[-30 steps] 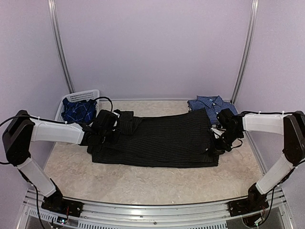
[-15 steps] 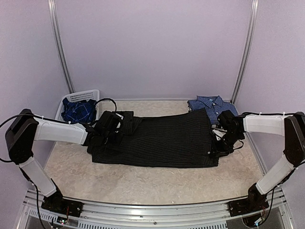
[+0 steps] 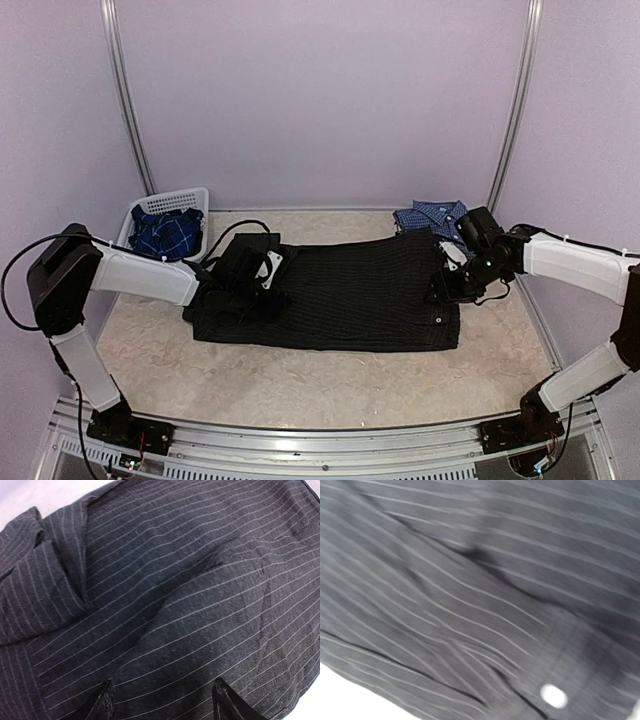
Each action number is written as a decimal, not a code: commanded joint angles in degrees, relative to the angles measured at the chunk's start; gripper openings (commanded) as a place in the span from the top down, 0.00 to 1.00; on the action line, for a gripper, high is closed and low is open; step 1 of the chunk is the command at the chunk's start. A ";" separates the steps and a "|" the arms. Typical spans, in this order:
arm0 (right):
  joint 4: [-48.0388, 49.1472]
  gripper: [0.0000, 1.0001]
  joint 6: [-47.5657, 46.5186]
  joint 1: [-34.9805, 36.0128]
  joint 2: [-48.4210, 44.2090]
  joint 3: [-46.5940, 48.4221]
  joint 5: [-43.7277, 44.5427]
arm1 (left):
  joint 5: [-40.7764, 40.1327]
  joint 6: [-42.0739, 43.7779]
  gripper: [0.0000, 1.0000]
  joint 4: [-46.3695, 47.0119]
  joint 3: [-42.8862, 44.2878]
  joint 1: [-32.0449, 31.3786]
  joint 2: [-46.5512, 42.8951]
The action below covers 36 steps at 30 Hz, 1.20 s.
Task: Fold and stack the long sleeve shirts
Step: Fold the sleeve of the 1/3-folded shirt, then move the 1/3-folded shirt to the center of the board.
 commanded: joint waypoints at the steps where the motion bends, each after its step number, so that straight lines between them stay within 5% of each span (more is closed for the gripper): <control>1: 9.67 0.49 0.08 1.89 1.73 -2.30 -3.86 | 5.60 -1.83 0.38 1.80 2.47 -0.78 3.81; 8: 17.54 0.52 0.07 2.00 9.94 -4.79 -5.97 | -2.35 -4.20 0.38 -1.17 4.34 -1.22 9.22; 20: 16.05 0.53 5.24 1.94 15.73 -9.07 -2.67 | -6.45 -7.51 0.34 -7.67 3.80 -4.94 10.91; 36: 3.13 0.52 17.22 5.04 -1.25 -20.85 -2.16 | -9.98 -20.81 0.34 -21.60 -5.09 -14.20 1.09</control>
